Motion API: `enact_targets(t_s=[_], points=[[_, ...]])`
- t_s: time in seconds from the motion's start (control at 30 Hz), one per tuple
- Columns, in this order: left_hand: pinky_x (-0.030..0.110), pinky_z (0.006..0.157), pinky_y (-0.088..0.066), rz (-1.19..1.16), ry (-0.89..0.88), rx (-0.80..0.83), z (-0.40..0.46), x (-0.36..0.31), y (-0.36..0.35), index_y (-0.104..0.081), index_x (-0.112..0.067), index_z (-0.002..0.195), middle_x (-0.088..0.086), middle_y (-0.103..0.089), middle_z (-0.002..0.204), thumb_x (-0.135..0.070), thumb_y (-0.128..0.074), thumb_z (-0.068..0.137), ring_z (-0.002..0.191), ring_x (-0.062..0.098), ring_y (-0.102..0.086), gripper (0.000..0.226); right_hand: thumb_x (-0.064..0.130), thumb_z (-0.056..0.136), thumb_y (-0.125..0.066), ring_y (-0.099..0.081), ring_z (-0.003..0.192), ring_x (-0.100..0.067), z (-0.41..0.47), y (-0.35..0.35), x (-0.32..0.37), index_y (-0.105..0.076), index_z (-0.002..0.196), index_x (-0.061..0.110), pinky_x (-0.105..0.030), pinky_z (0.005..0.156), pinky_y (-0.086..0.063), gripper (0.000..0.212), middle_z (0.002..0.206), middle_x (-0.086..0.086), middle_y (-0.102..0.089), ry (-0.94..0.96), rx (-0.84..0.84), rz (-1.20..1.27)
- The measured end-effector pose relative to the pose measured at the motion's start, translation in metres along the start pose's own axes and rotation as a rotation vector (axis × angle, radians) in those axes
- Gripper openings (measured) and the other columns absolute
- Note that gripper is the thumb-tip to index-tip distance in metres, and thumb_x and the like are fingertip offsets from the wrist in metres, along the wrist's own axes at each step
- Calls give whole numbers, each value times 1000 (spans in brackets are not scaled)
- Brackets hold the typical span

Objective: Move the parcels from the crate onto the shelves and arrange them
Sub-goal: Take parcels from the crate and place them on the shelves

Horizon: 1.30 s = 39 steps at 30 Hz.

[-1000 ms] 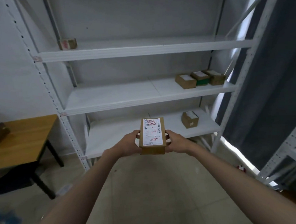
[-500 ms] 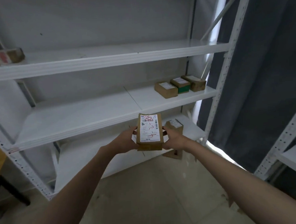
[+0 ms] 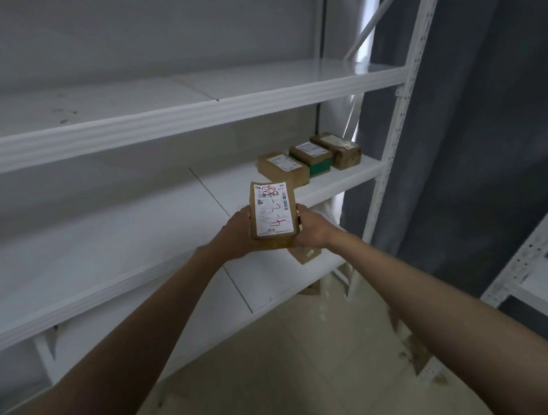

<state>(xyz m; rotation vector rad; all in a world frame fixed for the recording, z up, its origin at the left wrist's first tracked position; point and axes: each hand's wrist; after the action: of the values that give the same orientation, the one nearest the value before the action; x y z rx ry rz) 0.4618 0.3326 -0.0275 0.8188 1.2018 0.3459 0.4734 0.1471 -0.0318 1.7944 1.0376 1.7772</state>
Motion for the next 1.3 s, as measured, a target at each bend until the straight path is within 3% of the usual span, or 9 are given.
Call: enact_targets(t_s=[0.13, 0.3, 0.43, 0.5, 0.7, 0.83, 1.0, 1.17, 1.3], points=[[38, 101, -46, 49, 119, -32, 47, 28, 0, -35, -11, 147, 8, -48, 143, -25, -84, 74, 129, 26, -48, 89, 26, 85, -78, -45, 136, -29, 41, 12, -8, -30, 150, 13, -36, 106, -43, 82, 149, -9, -46, 27, 21, 19], [38, 97, -52, 84, 209, -50, 110, 62, 1, -32, -11, 148, 10, -48, 142, -19, -82, 75, 125, 25, -50, 90, 21, 87, -75, -39, 141, -26, 101, 32, -19, -28, 150, 13, -34, 110, -38, 79, 152, -8, -41, 143, 96, 79], [40, 96, -52, 77, 284, -81, 160, 89, 4, -30, -12, 149, 9, -47, 140, -22, -82, 74, 120, 23, -52, 92, 4, 84, -76, -38, 129, -9, 157, 44, -31, -39, 129, 19, -8, 101, -36, 61, 137, 0, -44, 279, 147, 148], [40, 98, -50, 80, 320, -88, 183, 102, 4, -29, -13, 151, 9, -47, 139, -22, -82, 76, 119, 23, -52, 92, 2, 81, -78, -38, 131, -10, 186, 46, -38, -42, 121, 27, -20, 110, -38, 59, 137, 2, -43, 294, 174, 193], [28, 99, -44, 20, 457, -141, 234, 139, -8, -31, -12, 149, 9, -49, 137, -21, -79, 78, 122, 20, -47, 86, 15, 86, -77, -42, 140, -23, 271, 48, -56, -37, 147, 14, -29, 112, -35, 73, 149, -7, -47, 249, 307, 127], [22, 95, -38, 0, 573, -159, 259, 157, -11, -30, -10, 149, 9, -49, 138, -18, -78, 79, 124, 21, -47, 85, 15, 92, -70, -42, 140, -22, 316, 42, -67, -38, 149, 15, -13, 94, -31, 66, 150, -5, -47, 220, 330, 45], [21, 92, -39, -3, 664, -178, 281, 166, -12, -32, -9, 148, 10, -51, 137, -14, -75, 81, 125, 24, -49, 80, 14, 87, -70, -54, 128, -25, 365, 24, -76, -38, 147, 13, -24, 91, -45, 67, 142, -6, -53, 174, 321, -62], [29, 90, -49, -32, 731, -152, 307, 162, -2, -34, -9, 147, 11, -51, 138, -15, -74, 82, 119, 28, -56, 76, 1, 91, -61, -57, 124, -30, 394, 24, -71, -42, 147, 11, -25, 88, -49, 60, 142, -12, -54, 201, 283, -148], [29, 87, -49, -14, 746, -167, 327, 166, 8, -36, -10, 144, 11, -53, 135, -16, -73, 83, 116, 28, -57, 71, 10, 90, -62, -60, 117, -28, 421, 18, -65, -39, 146, 7, -32, 86, -57, 60, 139, -14, -56, 149, 255, -118]])
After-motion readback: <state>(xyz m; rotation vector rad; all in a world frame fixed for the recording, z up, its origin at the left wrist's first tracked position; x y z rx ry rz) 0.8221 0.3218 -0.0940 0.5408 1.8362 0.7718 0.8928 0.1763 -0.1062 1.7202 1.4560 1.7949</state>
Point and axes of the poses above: each hand's wrist, its own z-axis towards the middle knuckle, its own y-axis out of the back of the hand, x = y × z
